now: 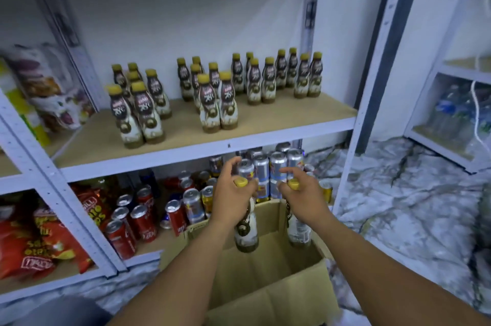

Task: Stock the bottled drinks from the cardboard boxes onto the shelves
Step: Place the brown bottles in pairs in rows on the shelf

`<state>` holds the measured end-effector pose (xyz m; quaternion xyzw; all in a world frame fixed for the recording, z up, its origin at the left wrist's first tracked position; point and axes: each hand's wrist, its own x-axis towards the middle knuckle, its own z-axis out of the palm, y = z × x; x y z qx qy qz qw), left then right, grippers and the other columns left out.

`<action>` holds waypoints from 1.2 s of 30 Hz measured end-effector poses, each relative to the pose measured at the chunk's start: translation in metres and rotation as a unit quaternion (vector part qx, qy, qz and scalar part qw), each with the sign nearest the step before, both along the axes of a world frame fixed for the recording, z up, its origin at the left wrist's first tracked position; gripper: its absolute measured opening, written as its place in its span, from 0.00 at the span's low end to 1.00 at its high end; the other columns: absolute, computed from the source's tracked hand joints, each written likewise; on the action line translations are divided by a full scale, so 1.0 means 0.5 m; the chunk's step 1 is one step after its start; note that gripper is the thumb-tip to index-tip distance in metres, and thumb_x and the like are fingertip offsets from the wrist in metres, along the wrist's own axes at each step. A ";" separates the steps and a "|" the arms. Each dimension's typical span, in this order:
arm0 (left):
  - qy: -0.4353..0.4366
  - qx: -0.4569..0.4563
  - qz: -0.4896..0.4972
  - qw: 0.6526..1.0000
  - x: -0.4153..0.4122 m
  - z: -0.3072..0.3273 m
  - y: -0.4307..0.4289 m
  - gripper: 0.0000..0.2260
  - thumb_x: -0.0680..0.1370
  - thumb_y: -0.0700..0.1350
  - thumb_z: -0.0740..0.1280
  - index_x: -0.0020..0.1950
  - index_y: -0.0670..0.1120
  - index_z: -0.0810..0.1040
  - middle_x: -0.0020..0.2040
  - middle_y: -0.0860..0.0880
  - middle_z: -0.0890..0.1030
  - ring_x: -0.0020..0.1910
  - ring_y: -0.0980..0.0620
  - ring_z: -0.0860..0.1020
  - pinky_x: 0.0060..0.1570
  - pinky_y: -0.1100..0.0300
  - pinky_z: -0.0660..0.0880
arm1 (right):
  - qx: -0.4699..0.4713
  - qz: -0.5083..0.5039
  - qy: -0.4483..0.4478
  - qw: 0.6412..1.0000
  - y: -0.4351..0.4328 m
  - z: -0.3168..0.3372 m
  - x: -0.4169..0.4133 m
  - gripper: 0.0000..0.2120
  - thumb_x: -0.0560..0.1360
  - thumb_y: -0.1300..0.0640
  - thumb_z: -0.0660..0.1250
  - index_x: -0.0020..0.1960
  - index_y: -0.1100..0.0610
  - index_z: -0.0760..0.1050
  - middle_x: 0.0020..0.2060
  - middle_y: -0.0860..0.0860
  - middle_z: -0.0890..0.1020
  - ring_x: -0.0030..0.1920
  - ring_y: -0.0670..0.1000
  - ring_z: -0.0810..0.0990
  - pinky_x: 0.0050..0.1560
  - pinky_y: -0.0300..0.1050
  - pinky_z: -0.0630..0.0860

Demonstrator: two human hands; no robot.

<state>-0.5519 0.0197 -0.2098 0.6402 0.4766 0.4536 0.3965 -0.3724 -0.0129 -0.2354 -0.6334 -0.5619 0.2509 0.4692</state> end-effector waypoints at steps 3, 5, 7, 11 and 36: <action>0.002 0.036 -0.005 0.999 0.010 0.076 -0.014 0.22 0.80 0.45 0.72 0.71 0.57 0.70 0.45 0.46 0.80 0.35 0.47 0.78 0.30 0.60 0.72 | 0.032 -0.023 0.007 0.999 -0.024 0.078 0.003 0.10 0.82 0.53 0.67 0.61 0.43 0.74 0.36 0.50 0.80 0.24 0.43 0.72 0.27 0.38 0.70; 0.000 0.051 -0.002 0.999 0.021 0.124 -0.017 0.19 0.80 0.46 0.73 0.68 0.57 0.71 0.40 0.39 0.79 0.33 0.43 0.76 0.32 0.54 0.72 | 0.059 -0.041 0.017 0.997 -0.033 0.126 0.008 0.09 0.81 0.54 0.69 0.59 0.43 0.75 0.40 0.46 0.80 0.27 0.42 0.75 0.28 0.35 0.72; 0.004 0.068 0.003 0.998 0.034 0.170 -0.017 0.16 0.79 0.48 0.73 0.65 0.58 0.73 0.45 0.41 0.82 0.37 0.45 0.81 0.36 0.55 0.75 | 0.079 -0.049 0.020 0.995 -0.033 0.166 0.015 0.10 0.80 0.54 0.69 0.57 0.41 0.76 0.40 0.51 0.82 0.30 0.47 0.78 0.32 0.42 0.76; -0.001 0.104 0.008 0.995 0.063 0.247 -0.001 0.06 0.79 0.45 0.72 0.54 0.53 0.79 0.42 0.48 0.84 0.34 0.52 0.81 0.37 0.55 0.75 | 0.112 -0.052 0.030 0.992 -0.013 0.238 0.030 0.08 0.79 0.53 0.70 0.55 0.41 0.77 0.36 0.56 0.83 0.37 0.58 0.81 0.37 0.52 0.78; 0.004 0.186 0.058 0.981 0.241 0.295 0.392 0.05 0.78 0.41 0.71 0.46 0.50 0.83 0.37 0.57 0.82 0.31 0.61 0.79 0.32 0.63 0.74 | 0.190 -0.041 0.027 0.981 0.423 0.328 0.194 0.04 0.78 0.55 0.71 0.51 0.46 0.82 0.37 0.40 0.81 0.38 0.40 0.77 0.42 0.38 0.71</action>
